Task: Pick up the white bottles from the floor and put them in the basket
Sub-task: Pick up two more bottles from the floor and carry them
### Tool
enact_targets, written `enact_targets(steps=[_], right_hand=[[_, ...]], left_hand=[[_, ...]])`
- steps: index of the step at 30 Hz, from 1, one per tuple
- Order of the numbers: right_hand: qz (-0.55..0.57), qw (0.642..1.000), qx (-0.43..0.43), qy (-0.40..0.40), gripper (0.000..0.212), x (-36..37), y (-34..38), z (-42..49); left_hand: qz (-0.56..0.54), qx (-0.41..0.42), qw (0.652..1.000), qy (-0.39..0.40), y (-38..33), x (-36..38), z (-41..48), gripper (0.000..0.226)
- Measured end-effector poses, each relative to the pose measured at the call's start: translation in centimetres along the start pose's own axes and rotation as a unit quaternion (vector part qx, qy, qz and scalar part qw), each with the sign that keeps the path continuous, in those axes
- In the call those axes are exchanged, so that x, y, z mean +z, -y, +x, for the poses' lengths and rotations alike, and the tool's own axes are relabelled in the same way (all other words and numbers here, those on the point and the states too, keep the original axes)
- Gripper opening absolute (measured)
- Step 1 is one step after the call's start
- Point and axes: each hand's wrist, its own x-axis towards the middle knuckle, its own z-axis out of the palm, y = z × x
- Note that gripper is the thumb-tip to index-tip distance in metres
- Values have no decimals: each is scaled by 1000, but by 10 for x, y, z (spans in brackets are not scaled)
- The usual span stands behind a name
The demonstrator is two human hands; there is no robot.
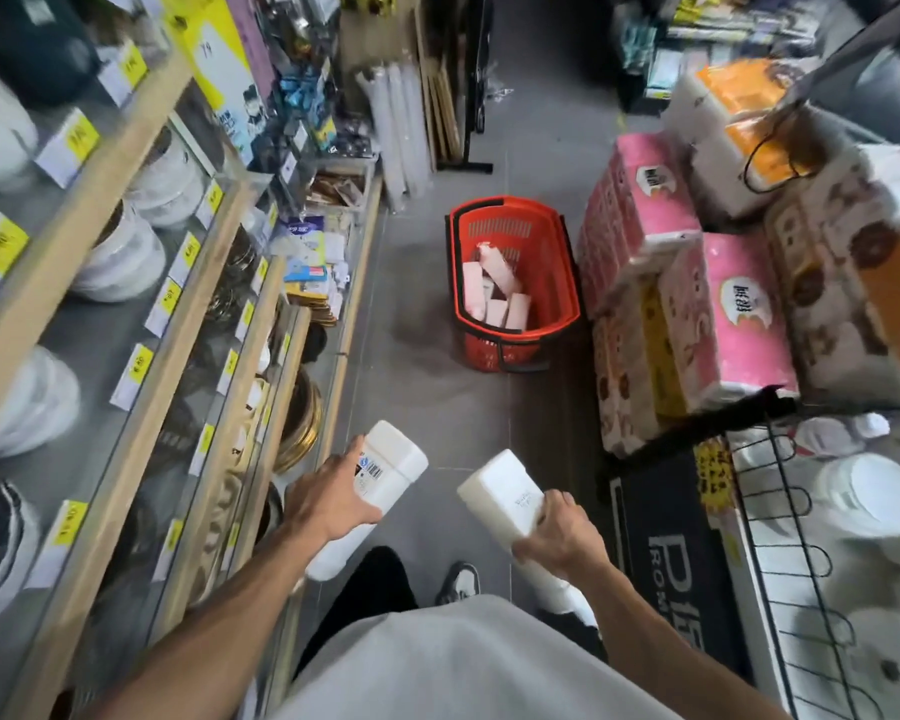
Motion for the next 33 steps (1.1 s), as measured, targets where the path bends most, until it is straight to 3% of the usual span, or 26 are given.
enact_targets(steps=[16,26,33], right_hand=[[35,998,51,-14,78,-71,114,108],[51,992,117,-12,70,-107,97,170],[67,993,102,-2,62,-154,92,252]], left_hand=[[56,41,995,74,14,-81,159,119],[111,59,986,106,-11,-120,251,110],[118,38,987,104,-57,-154,318,108]])
